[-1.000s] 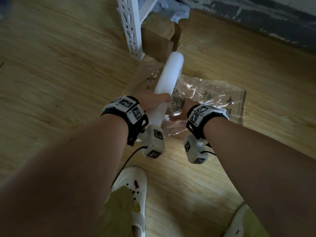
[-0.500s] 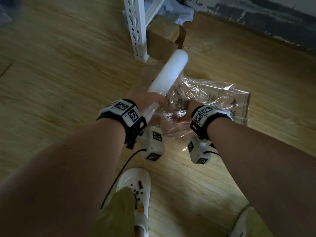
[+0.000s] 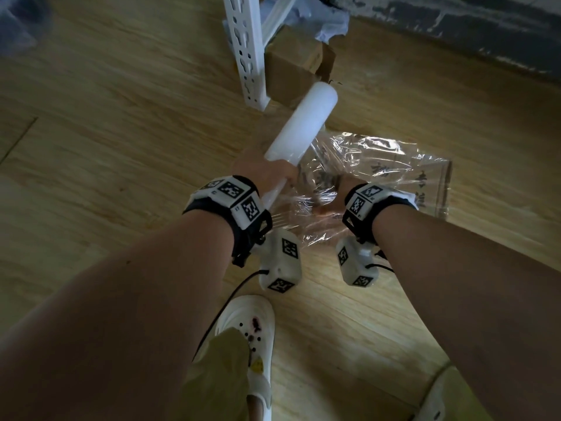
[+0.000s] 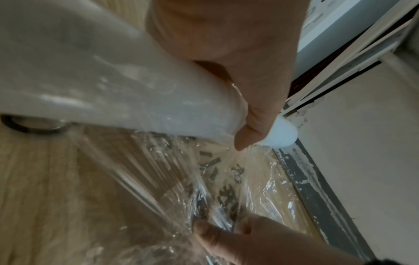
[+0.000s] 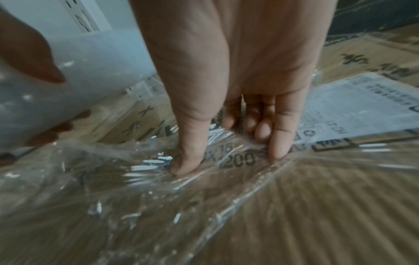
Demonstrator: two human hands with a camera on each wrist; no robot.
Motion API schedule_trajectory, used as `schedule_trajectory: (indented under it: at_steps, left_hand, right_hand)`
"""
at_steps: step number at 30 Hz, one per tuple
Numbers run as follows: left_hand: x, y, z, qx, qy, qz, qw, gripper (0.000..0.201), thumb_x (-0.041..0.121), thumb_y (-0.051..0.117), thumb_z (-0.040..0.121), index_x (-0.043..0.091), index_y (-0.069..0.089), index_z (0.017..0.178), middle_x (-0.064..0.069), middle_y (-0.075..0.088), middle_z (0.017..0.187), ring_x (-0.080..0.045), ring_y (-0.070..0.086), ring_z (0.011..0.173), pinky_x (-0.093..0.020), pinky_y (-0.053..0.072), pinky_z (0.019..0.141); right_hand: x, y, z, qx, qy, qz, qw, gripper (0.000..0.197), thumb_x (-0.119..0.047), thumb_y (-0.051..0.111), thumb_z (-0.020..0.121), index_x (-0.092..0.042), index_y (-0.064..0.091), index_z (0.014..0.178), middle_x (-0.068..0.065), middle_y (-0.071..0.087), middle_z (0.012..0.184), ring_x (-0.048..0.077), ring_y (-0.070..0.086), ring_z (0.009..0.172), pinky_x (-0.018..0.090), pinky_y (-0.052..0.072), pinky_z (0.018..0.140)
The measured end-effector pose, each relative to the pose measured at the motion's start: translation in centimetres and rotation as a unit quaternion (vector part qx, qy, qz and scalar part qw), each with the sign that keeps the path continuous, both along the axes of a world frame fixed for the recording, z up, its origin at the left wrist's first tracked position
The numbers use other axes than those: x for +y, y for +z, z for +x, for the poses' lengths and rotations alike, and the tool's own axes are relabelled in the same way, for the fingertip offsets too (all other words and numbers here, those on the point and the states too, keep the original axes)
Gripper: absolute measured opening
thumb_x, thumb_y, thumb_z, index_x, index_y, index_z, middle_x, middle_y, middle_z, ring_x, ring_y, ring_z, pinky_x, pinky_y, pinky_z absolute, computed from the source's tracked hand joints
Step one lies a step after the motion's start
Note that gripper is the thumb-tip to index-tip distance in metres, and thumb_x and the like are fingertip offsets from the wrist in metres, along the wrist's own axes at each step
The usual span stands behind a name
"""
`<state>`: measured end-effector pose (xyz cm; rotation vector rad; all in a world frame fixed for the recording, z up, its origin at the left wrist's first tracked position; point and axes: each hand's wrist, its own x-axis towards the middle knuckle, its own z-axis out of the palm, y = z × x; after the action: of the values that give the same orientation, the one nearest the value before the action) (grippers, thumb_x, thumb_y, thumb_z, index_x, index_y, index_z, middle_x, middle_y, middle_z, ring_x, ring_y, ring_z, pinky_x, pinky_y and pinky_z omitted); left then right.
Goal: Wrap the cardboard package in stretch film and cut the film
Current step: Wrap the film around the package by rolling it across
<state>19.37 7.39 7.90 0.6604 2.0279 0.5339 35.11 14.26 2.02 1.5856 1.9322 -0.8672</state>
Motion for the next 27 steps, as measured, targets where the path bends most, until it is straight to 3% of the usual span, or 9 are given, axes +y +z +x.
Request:
schedule_trajectory:
  at_steps: [3,10,12,14,17,20,22,25,27]
  left_hand:
    - [0.1,0.3,0.1,-0.036,0.040,-0.017,0.998,0.054,0.031,0.074,0.051,0.014,0.063,0.100,-0.001,0.065,0.092,-0.017,0.063,0.080,-0.033,0.055,0.077]
    - [-0.2,1.2,-0.6,-0.058,0.042,-0.046,0.996,0.034,0.029,0.072,0.061,0.012,0.059,0.087,-0.003,0.058,0.091,-0.019,0.057,0.082,-0.033,0.049,0.081]
    - [0.1,1.6,-0.6,-0.083,0.031,-0.067,0.994,0.049,0.034,0.074,0.051,0.010,0.062,0.093,-0.004,0.060,0.090,-0.022,0.059,0.082,-0.035,0.050,0.081]
    - [0.7,1.5,-0.6,-0.114,0.002,-0.098,0.989,0.072,0.040,0.075,0.042,0.008,0.061,0.105,-0.007,0.062,0.092,-0.024,0.061,0.082,-0.035,0.050,0.077]
    - [1.5,1.3,0.1,-0.147,-0.017,-0.095,0.984,0.055,0.037,0.079,0.051,0.010,0.062,0.096,-0.011,0.066,0.097,-0.025,0.063,0.081,-0.036,0.053,0.078]
    - [2.1,0.7,1.3,-0.122,-0.031,-0.071,0.989,0.053,0.038,0.079,0.046,0.013,0.063,0.090,-0.009,0.066,0.098,-0.025,0.063,0.085,-0.040,0.052,0.085]
    - [2.3,0.7,1.9,-0.109,-0.021,-0.073,0.991,0.057,0.040,0.081,0.042,0.013,0.063,0.089,-0.006,0.065,0.097,-0.024,0.063,0.087,-0.039,0.052,0.086]
    - [2.2,1.2,2.6,-0.105,-0.055,-0.059,0.991,0.051,0.032,0.083,0.057,0.009,0.063,0.098,-0.007,0.064,0.099,-0.024,0.062,0.093,-0.037,0.051,0.087]
    - [2.1,1.4,2.9,-0.151,-0.100,-0.048,0.982,0.030,0.016,0.071,0.079,0.006,0.059,0.104,-0.007,0.062,0.096,-0.022,0.059,0.093,-0.031,0.052,0.079]
  right_hand:
    - [0.1,0.0,0.0,0.024,-0.028,0.003,0.999,0.082,-0.046,0.081,0.069,-0.006,0.049,0.133,0.014,0.053,0.135,0.033,0.052,0.123,0.040,0.044,0.099]
    - [0.1,0.0,0.0,0.025,-0.005,0.008,1.000,0.087,-0.048,0.080,0.069,-0.008,0.045,0.138,0.013,0.051,0.138,0.033,0.050,0.126,0.041,0.043,0.103]
    - [0.1,0.2,0.0,0.032,-0.041,0.001,0.999,0.075,-0.041,0.084,0.067,-0.006,0.055,0.127,0.017,0.054,0.132,0.032,0.052,0.121,0.040,0.043,0.097]
    - [0.7,0.9,0.1,0.020,-0.027,-0.041,0.999,0.046,-0.036,0.084,0.068,-0.012,0.064,0.100,0.017,0.060,0.105,0.024,0.058,0.101,0.037,0.047,0.088]
    - [1.9,2.2,0.3,0.022,-0.071,-0.099,0.992,0.032,-0.028,0.080,0.074,-0.019,0.051,0.065,0.006,0.055,0.067,0.021,0.054,0.068,0.038,0.052,0.077]
    - [2.8,3.0,0.5,0.115,-0.184,-0.046,0.975,0.024,-0.018,0.061,0.089,-0.009,0.055,0.068,0.002,0.060,0.055,0.014,0.060,0.052,0.021,0.053,0.059]
    - [2.4,3.4,0.0,0.206,-0.270,-0.058,0.939,0.019,-0.012,0.055,0.093,0.001,0.059,0.080,0.005,0.060,0.047,0.014,0.057,0.042,0.023,0.049,0.047]
    - [1.6,4.3,-0.9,0.316,-0.387,-0.128,0.857,0.019,-0.018,0.050,0.098,-0.001,0.056,0.096,0.015,0.061,0.070,0.022,0.058,0.055,0.027,0.052,0.053]
    - [1.7,4.2,-1.0,0.324,-0.398,-0.152,0.845,0.053,-0.050,0.060,0.088,-0.004,0.056,0.115,0.015,0.067,0.100,0.027,0.066,0.082,0.034,0.056,0.074]
